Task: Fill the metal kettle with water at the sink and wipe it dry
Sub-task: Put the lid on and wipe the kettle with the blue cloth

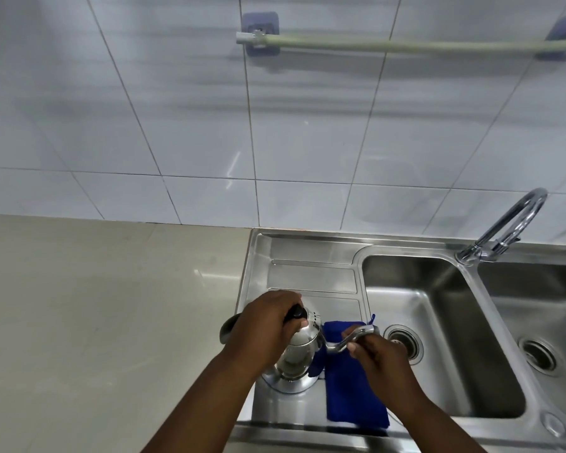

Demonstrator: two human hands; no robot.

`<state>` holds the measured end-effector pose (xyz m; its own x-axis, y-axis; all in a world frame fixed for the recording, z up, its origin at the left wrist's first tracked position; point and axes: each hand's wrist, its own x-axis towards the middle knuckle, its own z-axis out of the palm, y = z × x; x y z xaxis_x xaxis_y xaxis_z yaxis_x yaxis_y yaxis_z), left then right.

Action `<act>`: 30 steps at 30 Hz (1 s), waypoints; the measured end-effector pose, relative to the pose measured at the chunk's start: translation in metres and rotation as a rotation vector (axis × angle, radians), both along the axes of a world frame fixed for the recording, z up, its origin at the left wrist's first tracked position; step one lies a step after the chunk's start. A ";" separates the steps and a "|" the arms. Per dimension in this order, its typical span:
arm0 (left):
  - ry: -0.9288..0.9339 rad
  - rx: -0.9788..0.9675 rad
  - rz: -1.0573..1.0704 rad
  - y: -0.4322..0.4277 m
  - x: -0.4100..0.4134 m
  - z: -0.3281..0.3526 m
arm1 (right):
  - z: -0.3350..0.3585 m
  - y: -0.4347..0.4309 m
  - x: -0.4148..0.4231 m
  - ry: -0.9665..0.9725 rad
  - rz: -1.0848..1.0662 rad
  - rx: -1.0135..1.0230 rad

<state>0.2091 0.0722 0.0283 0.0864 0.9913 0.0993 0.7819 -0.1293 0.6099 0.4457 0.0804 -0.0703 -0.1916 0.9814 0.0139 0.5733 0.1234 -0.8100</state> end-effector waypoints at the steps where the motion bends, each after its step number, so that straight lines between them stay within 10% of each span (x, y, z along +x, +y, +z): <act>1: 0.005 0.000 -0.005 0.001 0.000 0.000 | 0.000 0.000 0.000 -0.001 0.002 0.002; 30: -0.169 -0.050 -0.155 0.006 -0.018 -0.037 | 0.015 0.061 -0.032 -0.029 0.106 -0.097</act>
